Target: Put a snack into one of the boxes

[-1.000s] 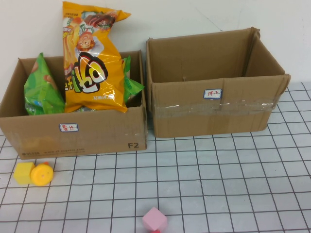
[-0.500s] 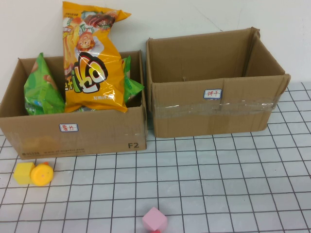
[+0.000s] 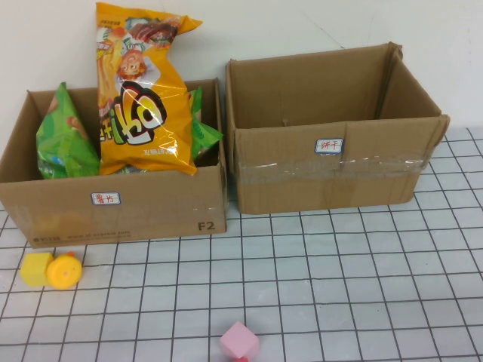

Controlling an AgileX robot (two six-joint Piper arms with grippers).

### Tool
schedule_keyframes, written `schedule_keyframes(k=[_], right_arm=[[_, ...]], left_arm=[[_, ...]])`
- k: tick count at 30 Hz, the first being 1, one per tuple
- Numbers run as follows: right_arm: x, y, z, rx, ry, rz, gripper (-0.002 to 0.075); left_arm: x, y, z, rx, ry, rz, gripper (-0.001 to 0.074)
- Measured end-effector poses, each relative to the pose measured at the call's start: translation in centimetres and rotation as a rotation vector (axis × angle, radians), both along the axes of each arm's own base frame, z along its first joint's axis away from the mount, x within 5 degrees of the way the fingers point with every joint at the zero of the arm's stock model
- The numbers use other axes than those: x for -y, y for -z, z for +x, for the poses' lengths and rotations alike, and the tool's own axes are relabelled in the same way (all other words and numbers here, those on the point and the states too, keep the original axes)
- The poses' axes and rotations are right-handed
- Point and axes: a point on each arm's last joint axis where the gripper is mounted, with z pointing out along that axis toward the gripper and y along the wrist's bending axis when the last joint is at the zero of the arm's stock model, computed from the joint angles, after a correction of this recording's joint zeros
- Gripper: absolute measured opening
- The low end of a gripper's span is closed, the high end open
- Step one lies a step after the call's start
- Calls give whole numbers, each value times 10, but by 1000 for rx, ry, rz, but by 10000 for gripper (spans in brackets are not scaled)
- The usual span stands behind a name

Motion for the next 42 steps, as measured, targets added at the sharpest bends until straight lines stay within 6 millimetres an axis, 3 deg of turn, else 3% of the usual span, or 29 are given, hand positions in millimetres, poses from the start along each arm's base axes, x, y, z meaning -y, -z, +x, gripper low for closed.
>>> schedule_keyframes(k=[5,13,23,33,42], right_arm=[[14,24,-11,130,158,30,0],[23,55,-21,185,315,27,0],[23,66,-24,66,345,84,0],[23,67,-24,25,415,252,0],[23,67,-25,-2,430,288,0]], left_arm=[[0,0,0,0,0,0,-1],[0,0,0,0,-1,-3,-1],[0,0,0,0,-1,-3,-1],[0,0,0,0,-1,-3,-1],[0,0,0,0,-1,-3,-1]])
